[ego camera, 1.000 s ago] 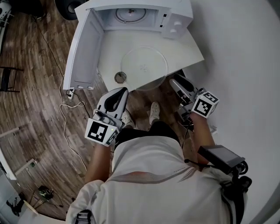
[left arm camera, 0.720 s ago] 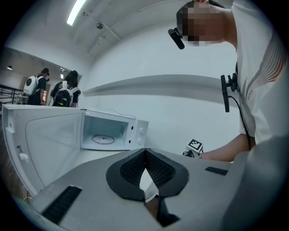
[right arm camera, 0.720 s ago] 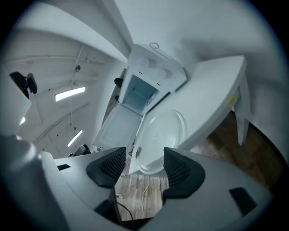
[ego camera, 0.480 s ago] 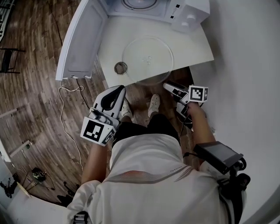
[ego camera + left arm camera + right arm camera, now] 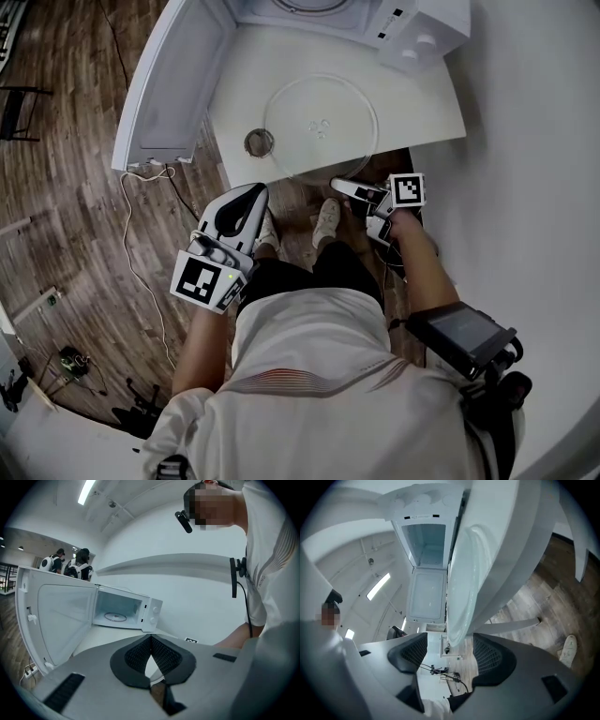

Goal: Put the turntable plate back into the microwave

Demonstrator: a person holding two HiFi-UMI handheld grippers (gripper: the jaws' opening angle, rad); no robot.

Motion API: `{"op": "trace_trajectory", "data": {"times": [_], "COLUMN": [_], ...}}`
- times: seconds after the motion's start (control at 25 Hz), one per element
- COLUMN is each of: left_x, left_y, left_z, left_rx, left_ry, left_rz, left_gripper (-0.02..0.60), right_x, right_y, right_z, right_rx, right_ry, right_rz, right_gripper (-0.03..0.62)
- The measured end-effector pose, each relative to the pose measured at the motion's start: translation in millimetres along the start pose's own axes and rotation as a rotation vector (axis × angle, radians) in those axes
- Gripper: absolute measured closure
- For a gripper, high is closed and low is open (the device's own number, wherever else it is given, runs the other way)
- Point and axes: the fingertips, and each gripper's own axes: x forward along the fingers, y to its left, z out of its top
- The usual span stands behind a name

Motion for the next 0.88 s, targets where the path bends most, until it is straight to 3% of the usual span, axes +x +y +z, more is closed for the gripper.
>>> {"op": "trace_trajectory", "data": {"times": [0.2,0.48,0.52,0.64,0.88], "left_x": [-1,-7,-7,-7,-7], "left_y": [4,12,13,14,16], "left_z": [-2,-5,-5,-5,-6], "left_rx": [-0.010,-0.027,-0.029,-0.032,-0.045], "left_ry": [0.001,0.000,0.000,-0.001,0.000], "left_rz": [0.012,0.031,0.031,0.032,0.029], "left_gripper": [0.572,0.572,0.572,0.572,0.572], "right_x": [22,35,36,37,38], "right_y": [-9,-7,-7,-9,-12], "right_z": [-4,4,4,3,3], "right_rx": [0.060,0.112,0.116,0.115,0.169], "right_ry": [0.079,0.091,0.094,0.110,0.117], "right_rz": [0.033,0.090,0.098,0.094,0.104], "right_gripper": [0.309,0.310,0.320,0.453,0.473]}}
